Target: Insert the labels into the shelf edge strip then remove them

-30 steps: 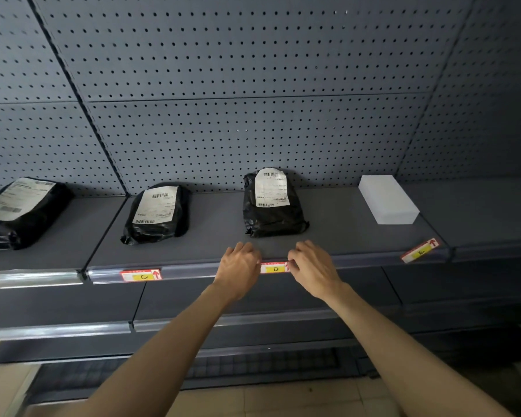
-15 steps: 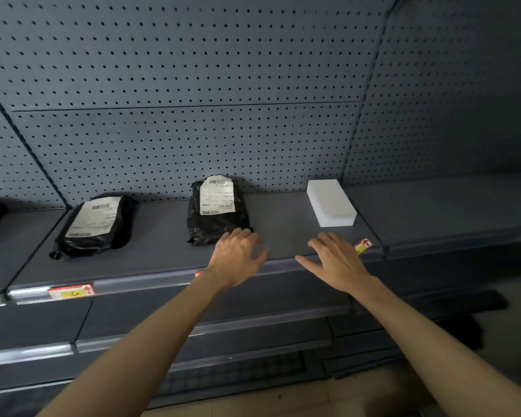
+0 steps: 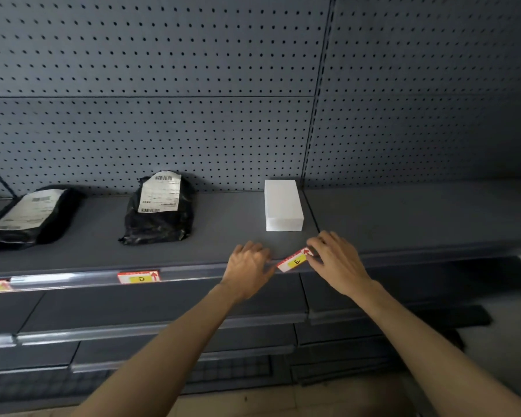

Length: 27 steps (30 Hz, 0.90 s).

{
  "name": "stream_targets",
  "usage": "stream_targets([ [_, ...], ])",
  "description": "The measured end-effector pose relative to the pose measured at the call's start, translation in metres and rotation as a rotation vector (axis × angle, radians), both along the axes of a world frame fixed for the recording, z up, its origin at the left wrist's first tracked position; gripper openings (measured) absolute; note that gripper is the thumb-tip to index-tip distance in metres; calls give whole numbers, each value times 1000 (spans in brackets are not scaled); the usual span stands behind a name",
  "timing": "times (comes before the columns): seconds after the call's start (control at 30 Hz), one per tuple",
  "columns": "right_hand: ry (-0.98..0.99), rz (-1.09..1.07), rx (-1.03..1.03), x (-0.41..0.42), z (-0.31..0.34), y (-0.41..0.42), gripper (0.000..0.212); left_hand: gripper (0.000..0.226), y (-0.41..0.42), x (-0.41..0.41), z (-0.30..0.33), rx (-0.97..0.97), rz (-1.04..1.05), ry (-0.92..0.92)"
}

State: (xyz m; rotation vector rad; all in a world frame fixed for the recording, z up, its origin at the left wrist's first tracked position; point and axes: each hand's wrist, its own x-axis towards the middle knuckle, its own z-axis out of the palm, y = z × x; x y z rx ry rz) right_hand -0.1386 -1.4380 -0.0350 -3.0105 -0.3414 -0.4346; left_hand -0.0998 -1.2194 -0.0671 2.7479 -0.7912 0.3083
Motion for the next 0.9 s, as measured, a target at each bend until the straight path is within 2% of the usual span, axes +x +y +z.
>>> stream_targets([
  [0.2, 3, 103, 18, 6, -7, -1, 16, 19, -30, -3, -13, -7, 75, -10],
  [0.37, -4, 106, -7, 10, -11, -4, 4, 4, -40, -7, -14, -30, 124, -63],
  [0.57, 20, 74, -24, 12, -20, -6, 5, 3, -37, -1, -12, 25, 79, -121],
  [0.9, 99, 24, -55, 13, -31, -2, 10, 8, -41, 6, -18, 87, 63, -60],
])
